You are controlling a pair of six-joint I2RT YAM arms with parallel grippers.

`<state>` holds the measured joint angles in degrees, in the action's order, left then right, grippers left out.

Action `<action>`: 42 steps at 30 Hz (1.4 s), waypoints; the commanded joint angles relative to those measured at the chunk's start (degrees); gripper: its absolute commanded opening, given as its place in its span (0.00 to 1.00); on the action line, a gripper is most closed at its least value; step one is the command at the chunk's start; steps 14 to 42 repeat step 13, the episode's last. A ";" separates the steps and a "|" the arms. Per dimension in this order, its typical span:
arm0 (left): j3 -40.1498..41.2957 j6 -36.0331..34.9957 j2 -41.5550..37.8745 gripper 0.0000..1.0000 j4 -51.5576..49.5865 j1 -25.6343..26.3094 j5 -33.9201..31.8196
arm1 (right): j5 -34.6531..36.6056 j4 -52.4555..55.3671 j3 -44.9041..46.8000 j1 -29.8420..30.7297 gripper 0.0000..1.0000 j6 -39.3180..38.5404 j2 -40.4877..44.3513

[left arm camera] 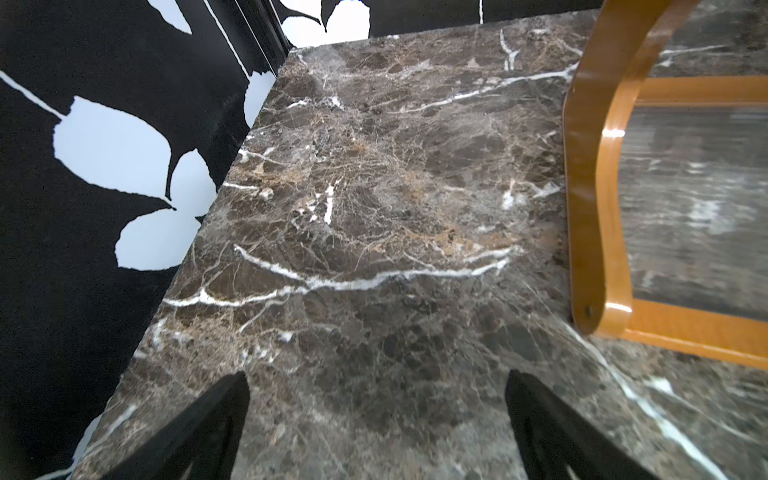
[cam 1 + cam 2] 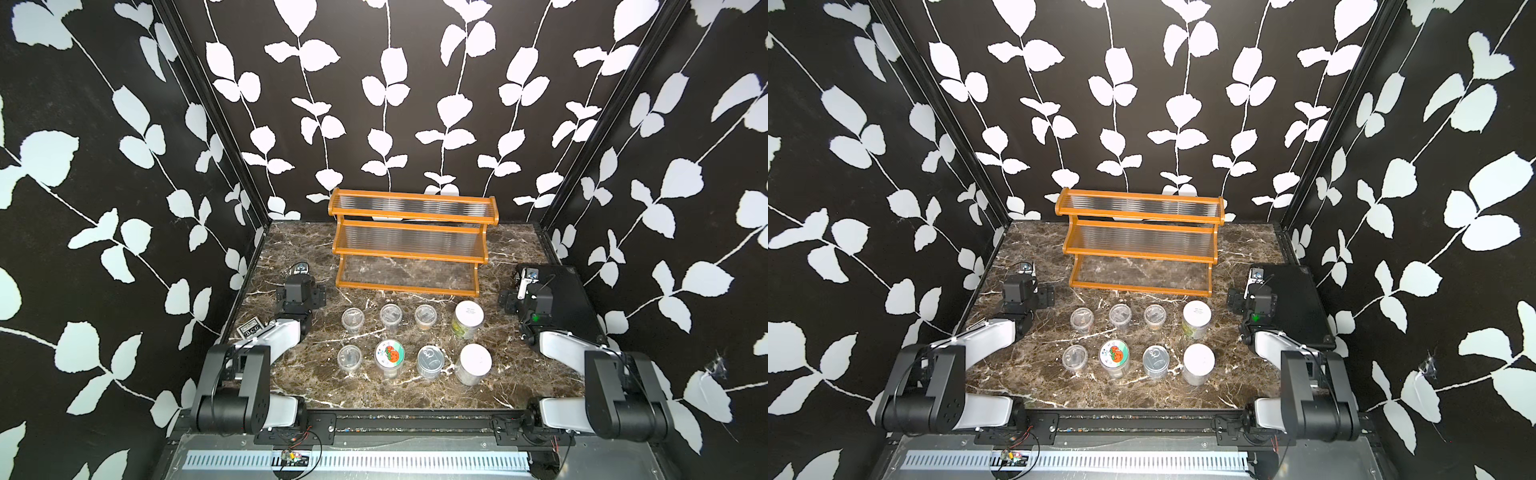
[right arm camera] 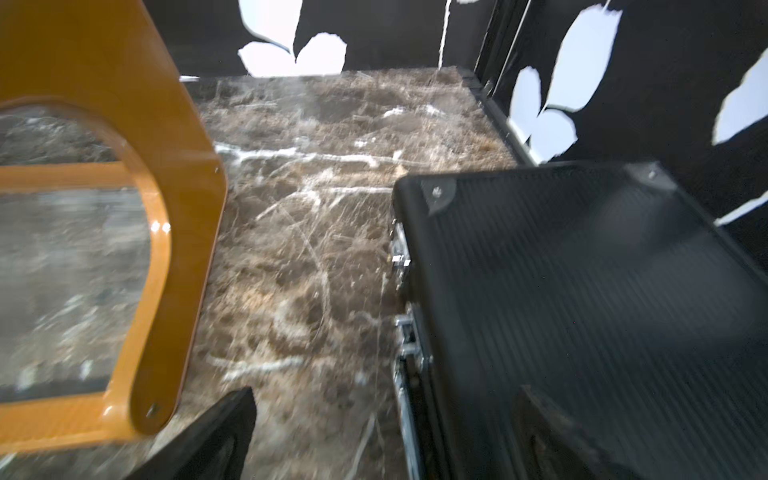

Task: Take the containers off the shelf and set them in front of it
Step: Reset both arms

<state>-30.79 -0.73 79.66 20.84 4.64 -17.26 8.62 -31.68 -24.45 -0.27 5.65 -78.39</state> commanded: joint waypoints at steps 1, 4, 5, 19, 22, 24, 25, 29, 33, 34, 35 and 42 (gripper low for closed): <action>0.07 -1.06 1.32 0.99 6.36 -0.43 -0.37 | 2.88 -10.85 1.54 -0.22 1.00 -0.99 -2.37; -0.07 -1.70 2.51 0.99 7.47 -0.51 0.98 | 2.82 -14.57 2.69 -0.22 1.00 -0.88 -4.34; -0.09 -1.83 2.54 0.99 7.47 -0.74 2.44 | 2.59 -14.54 2.65 -0.17 1.00 -0.90 -4.40; -1.20 -1.91 2.26 0.99 6.82 -1.66 6.47 | 1.58 -14.20 2.43 -0.24 1.00 -1.43 -4.49; -1.20 -1.91 2.26 0.99 6.82 -1.66 6.47 | 1.58 -14.20 2.43 -0.24 1.00 -1.43 -4.49; -1.20 -1.91 2.26 0.99 6.82 -1.66 6.47 | 1.58 -14.20 2.43 -0.24 1.00 -1.43 -4.49; -1.20 -1.91 2.26 0.99 6.82 -1.66 6.47 | 1.58 -14.20 2.43 -0.24 1.00 -1.43 -4.49; -1.20 -1.91 2.26 0.99 6.82 -1.66 6.47 | 1.58 -14.20 2.43 -0.24 1.00 -1.43 -4.49; -1.20 -1.91 2.26 0.99 6.82 -1.66 6.47 | 1.58 -14.20 2.43 -0.24 1.00 -1.43 -4.49; -1.20 -1.91 2.26 0.99 6.82 -1.66 6.47 | 1.58 -14.20 2.43 -0.24 1.00 -1.43 -4.49; -1.20 -1.91 2.26 0.99 6.82 -1.66 6.47 | 1.58 -14.20 2.43 -0.24 1.00 -1.43 -4.49; -1.20 -1.91 2.26 0.99 6.82 -1.66 6.47 | 1.58 -14.20 2.43 -0.24 1.00 -1.43 -4.49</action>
